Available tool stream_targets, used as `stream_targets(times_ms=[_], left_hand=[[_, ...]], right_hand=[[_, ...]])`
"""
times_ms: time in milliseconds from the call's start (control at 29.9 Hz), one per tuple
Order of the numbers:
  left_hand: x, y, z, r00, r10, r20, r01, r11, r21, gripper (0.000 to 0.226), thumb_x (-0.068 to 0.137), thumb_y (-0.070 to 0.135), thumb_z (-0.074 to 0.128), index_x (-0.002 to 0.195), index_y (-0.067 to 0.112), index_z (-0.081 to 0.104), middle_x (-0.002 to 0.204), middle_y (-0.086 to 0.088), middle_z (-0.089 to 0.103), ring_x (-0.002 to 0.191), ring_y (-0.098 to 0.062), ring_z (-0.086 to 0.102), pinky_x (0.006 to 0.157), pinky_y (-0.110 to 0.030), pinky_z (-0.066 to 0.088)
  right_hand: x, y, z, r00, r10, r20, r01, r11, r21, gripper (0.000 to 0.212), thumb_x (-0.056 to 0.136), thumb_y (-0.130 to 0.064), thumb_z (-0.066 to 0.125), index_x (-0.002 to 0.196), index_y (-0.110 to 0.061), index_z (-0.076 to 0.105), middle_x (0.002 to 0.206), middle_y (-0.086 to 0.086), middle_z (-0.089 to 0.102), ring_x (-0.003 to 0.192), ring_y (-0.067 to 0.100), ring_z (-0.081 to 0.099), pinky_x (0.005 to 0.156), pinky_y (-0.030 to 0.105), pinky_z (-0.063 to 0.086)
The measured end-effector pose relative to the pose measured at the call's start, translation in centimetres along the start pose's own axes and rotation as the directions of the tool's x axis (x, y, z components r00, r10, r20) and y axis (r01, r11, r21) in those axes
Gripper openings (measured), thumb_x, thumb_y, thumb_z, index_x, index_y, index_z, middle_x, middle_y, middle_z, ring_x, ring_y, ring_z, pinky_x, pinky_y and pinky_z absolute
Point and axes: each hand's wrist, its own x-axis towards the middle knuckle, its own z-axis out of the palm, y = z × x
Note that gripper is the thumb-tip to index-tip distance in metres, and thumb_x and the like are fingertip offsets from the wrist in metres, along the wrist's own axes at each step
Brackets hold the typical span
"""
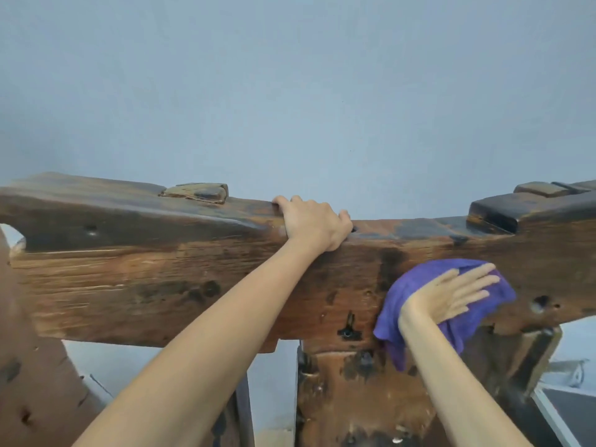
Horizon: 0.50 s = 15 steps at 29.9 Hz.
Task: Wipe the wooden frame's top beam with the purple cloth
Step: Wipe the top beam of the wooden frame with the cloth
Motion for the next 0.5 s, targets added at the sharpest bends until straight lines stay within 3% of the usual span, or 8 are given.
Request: stream_targets(times_ms=[100, 167, 201, 268, 301, 335, 435, 502], left_hand=[[0.4, 0.2, -0.2, 0.995, 0.071, 0.065, -0.069, 0.997, -0.021, 0.061, 0.099, 0.049, 0.017, 0.113, 0.016, 0.067, 0.115, -0.013, 0.068, 0.102, -0.033, 0.058, 0.108, -0.058, 0.025], [0.5, -0.2, 0.3, 0.992, 0.104, 0.069, -0.102, 0.994, -0.032, 0.062, 0.099, 0.049, 0.018, 0.119, 0.014, 0.066, 0.119, -0.014, 0.068, 0.104, -0.032, 0.060, 0.107, -0.052, 0.029], [0.4, 0.2, 0.4, 0.992, 0.109, 0.061, -0.107, 0.994, -0.034, 0.063, 0.099, 0.049, 0.018, 0.121, 0.013, 0.065, 0.122, -0.015, 0.068, 0.109, -0.032, 0.061, 0.105, -0.049, 0.031], [0.7, -0.9, 0.7, 0.994, 0.097, 0.057, -0.096, 0.995, -0.014, 0.066, 0.098, 0.055, 0.020, 0.125, 0.013, 0.063, 0.126, -0.015, 0.067, 0.117, -0.032, 0.061, 0.101, -0.045, 0.031], [0.7, -0.5, 0.6, 0.994, 0.090, 0.058, -0.090, 0.996, -0.009, 0.068, 0.098, 0.060, 0.020, 0.126, 0.014, 0.062, 0.127, -0.015, 0.067, 0.119, -0.031, 0.060, 0.100, -0.044, 0.031], [0.6, -0.3, 0.5, 0.994, 0.085, 0.067, -0.085, 0.996, -0.008, 0.070, 0.097, 0.063, 0.019, 0.127, 0.015, 0.061, 0.128, -0.014, 0.067, 0.120, -0.031, 0.060, 0.100, -0.044, 0.031], [0.6, -0.1, 0.0, 0.991, 0.065, 0.115, -0.067, 0.998, 0.007, 0.073, 0.095, 0.069, 0.017, 0.126, 0.017, 0.058, 0.128, -0.012, 0.067, 0.120, -0.030, 0.059, 0.101, -0.045, 0.031], [0.9, 0.3, -0.3, 0.985, 0.013, 0.173, -0.012, 1.000, -0.005, 0.072, 0.093, 0.071, 0.018, 0.124, 0.019, 0.057, 0.129, -0.011, 0.066, 0.121, -0.030, 0.057, 0.104, -0.046, 0.030]], right_hand=[[-8.9, -2.1, 0.5, 0.938, -0.327, 0.112, 0.337, 0.937, -0.094, 0.059, 0.105, -0.033, 0.015, 0.162, -0.015, 0.014, 0.169, 0.010, 0.013, 0.156, 0.031, 0.014, 0.121, 0.049, 0.023], [-12.2, -1.5, 0.3, 0.780, -0.574, 0.248, 0.605, 0.793, -0.067, 0.061, 0.102, -0.035, 0.029, 0.160, -0.016, 0.025, 0.167, 0.011, 0.021, 0.155, 0.034, 0.017, 0.123, 0.051, 0.015], [-11.8, -0.2, -0.2, 0.632, -0.713, 0.304, 0.756, 0.653, -0.041, 0.062, 0.098, -0.037, 0.038, 0.158, -0.020, 0.030, 0.164, 0.010, 0.028, 0.153, 0.036, 0.023, 0.124, 0.052, 0.013], [-9.7, 2.1, -0.6, 0.235, -0.902, 0.361, 0.958, 0.277, 0.069, 0.065, 0.087, -0.040, 0.054, 0.151, -0.033, 0.043, 0.156, 0.001, 0.044, 0.143, 0.031, 0.039, 0.123, 0.049, 0.016], [-7.2, 3.3, -1.3, 0.044, -0.910, 0.413, 0.987, 0.104, 0.124, 0.065, 0.083, -0.041, 0.058, 0.147, -0.040, 0.048, 0.149, -0.005, 0.054, 0.134, 0.027, 0.048, 0.121, 0.046, 0.023], [-4.3, 4.4, -1.9, -0.080, -0.891, 0.448, 0.987, -0.010, 0.157, 0.063, 0.080, -0.041, 0.061, 0.143, -0.044, 0.054, 0.138, -0.010, 0.064, 0.121, 0.024, 0.055, 0.114, 0.042, 0.032], [5.4, 6.4, -3.9, -0.165, -0.846, 0.506, 0.979, -0.077, 0.190, 0.066, 0.078, -0.035, 0.067, 0.142, -0.042, 0.056, 0.119, -0.011, 0.069, 0.099, 0.025, 0.057, 0.086, 0.039, 0.045], [12.6, 7.6, -5.2, -0.142, -0.860, 0.490, 0.985, -0.072, 0.160, 0.070, 0.082, -0.032, 0.062, 0.148, -0.041, 0.044, 0.135, -0.005, 0.057, 0.111, 0.032, 0.052, 0.097, 0.044, 0.041]])
